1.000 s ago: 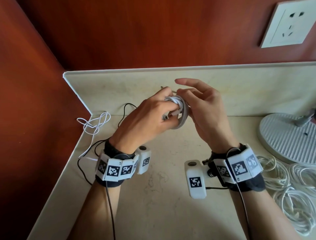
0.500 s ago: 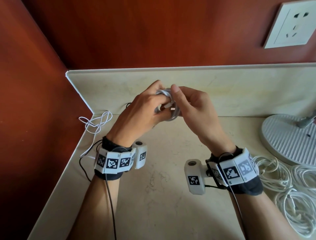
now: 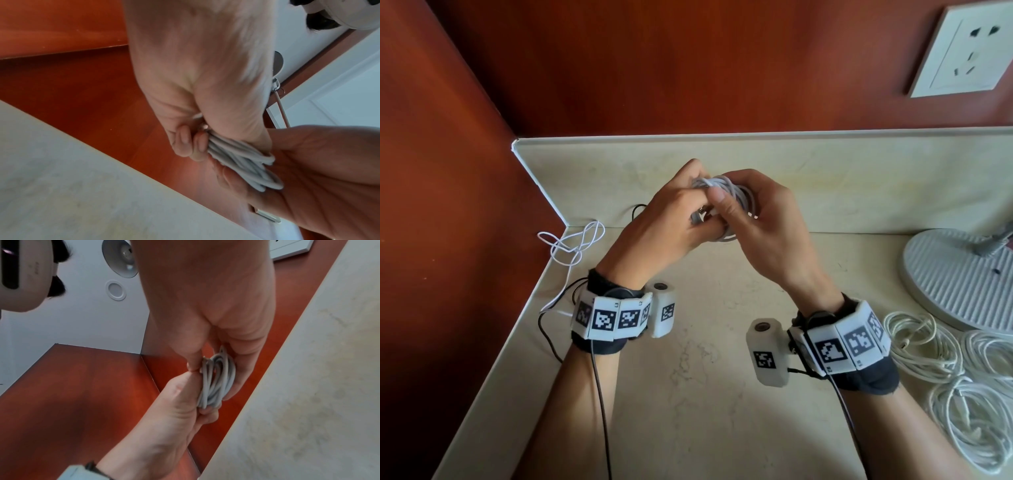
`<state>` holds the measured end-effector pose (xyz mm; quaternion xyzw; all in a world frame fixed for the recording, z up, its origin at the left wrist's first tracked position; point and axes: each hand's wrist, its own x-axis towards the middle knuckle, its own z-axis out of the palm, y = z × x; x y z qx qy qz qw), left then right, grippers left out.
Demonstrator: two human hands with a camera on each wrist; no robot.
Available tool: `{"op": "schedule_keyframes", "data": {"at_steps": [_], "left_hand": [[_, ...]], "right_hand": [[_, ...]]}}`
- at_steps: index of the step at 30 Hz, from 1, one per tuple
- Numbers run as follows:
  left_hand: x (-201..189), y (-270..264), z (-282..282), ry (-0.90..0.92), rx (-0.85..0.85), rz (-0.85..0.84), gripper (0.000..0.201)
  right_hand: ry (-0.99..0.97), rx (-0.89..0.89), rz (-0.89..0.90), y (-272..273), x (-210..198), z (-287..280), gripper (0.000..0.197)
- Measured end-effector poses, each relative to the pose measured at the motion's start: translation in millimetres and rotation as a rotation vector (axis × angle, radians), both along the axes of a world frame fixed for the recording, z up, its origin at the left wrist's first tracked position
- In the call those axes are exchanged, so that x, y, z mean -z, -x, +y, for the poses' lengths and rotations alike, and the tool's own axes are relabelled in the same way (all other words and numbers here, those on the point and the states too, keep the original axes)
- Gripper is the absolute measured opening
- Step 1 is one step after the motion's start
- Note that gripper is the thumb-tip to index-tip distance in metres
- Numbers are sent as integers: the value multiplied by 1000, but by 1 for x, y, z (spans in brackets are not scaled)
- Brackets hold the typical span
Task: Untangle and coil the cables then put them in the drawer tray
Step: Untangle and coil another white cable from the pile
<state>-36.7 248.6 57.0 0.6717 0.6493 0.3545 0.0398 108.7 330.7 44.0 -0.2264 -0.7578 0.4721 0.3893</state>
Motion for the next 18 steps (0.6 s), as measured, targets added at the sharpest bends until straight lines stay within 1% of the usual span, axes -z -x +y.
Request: {"op": "schedule_keyframes", "data": {"at_steps": [3, 5, 8, 13, 16, 17, 18], "left_hand": [[5, 0, 3, -35, -11, -57, 24], [9, -2, 5, -74, -31, -65, 24], [15, -8, 10, -187, -99, -74, 26], [22, -25, 19, -422, -207, -86, 17], [23, -32, 19, -533, -187, -92, 12], [22, -34, 19, -546, -176, -117, 14], [20, -34, 19, -542, -185, -172, 27]], "right_hand": [[-23, 31, 41, 7, 7, -4, 25], [-33, 45, 76, 11, 11, -10, 22], [-25, 72, 108, 16, 14, -11, 22], [-17, 136, 193, 16, 11, -5, 24], [3, 138, 228, 14, 8, -2, 24], [19, 145, 227, 13, 8, 0, 23], [48, 151, 223, 13, 9, 2, 23]]}}
